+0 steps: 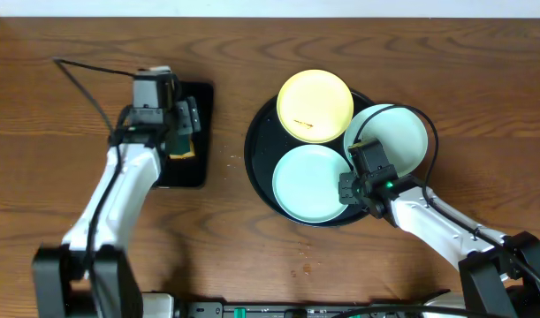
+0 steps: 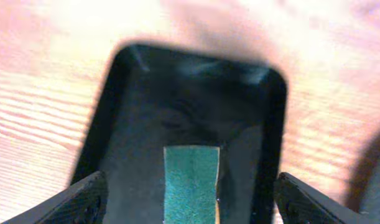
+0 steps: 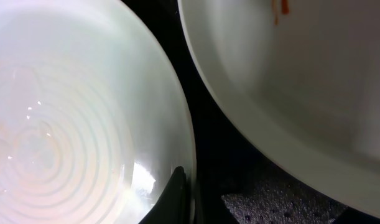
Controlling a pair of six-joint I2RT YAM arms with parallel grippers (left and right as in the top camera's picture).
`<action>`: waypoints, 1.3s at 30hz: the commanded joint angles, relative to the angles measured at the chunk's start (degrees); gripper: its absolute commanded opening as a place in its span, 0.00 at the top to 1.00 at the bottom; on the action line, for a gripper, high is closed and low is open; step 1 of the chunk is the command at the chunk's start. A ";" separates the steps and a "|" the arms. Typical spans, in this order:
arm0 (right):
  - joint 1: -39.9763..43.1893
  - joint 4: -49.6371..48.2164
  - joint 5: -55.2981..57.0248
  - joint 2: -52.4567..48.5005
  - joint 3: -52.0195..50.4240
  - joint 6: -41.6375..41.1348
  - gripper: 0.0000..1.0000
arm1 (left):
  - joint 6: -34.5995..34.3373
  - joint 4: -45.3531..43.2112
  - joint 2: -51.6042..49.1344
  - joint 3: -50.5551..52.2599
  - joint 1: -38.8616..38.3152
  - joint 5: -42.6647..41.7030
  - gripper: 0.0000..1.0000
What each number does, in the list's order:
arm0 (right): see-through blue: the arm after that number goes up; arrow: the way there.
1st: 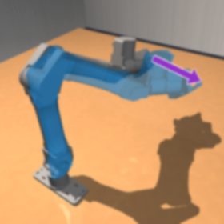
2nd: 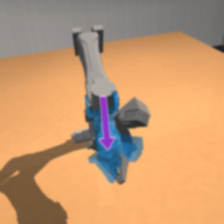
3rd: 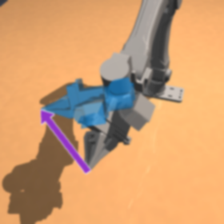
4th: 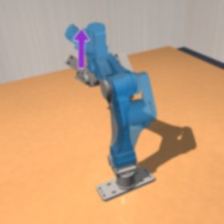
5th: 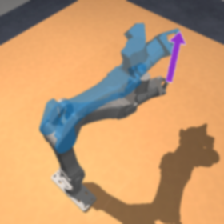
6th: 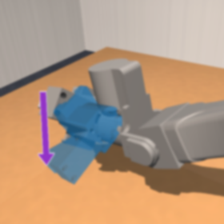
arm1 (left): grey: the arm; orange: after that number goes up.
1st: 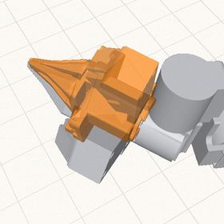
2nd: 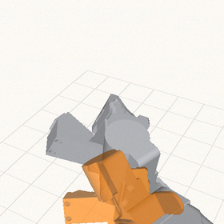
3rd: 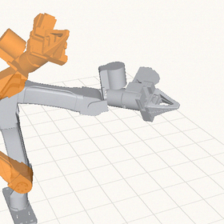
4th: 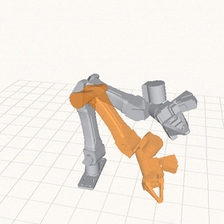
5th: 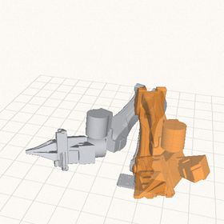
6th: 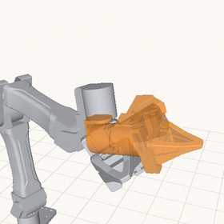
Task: Clean dirty plates on tray and stack at the side
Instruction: 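Return the sponge to the black tray with the left gripper, then lift the pale green plate with the right gripper and place it right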
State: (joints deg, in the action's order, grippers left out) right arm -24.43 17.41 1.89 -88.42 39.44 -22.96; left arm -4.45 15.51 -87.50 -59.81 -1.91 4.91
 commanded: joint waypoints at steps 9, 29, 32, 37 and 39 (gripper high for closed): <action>-0.52 6.86 4.92 9.14 8.15 6.19 0.99 | 0.13 2.45 4.35 -0.74 0.24 0.72 0.14; -10.34 4.63 40.46 16.15 9.44 21.03 0.99 | 0.13 2.43 4.35 -0.74 0.24 0.72 0.13; -15.47 3.52 49.29 16.15 9.44 23.50 0.99 | 0.11 2.43 4.35 -0.74 0.24 0.72 0.13; -21.99 0.94 60.92 16.15 9.44 27.04 0.99 | 0.13 2.43 4.35 -0.74 0.24 0.72 0.13; -23.37 -0.15 62.64 16.15 9.44 28.50 0.99 | 0.13 2.43 4.35 -0.74 0.24 0.72 0.13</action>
State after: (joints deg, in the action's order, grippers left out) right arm -45.80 18.17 54.59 -72.99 47.64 1.98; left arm -4.45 17.80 -83.15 -59.81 -1.91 4.91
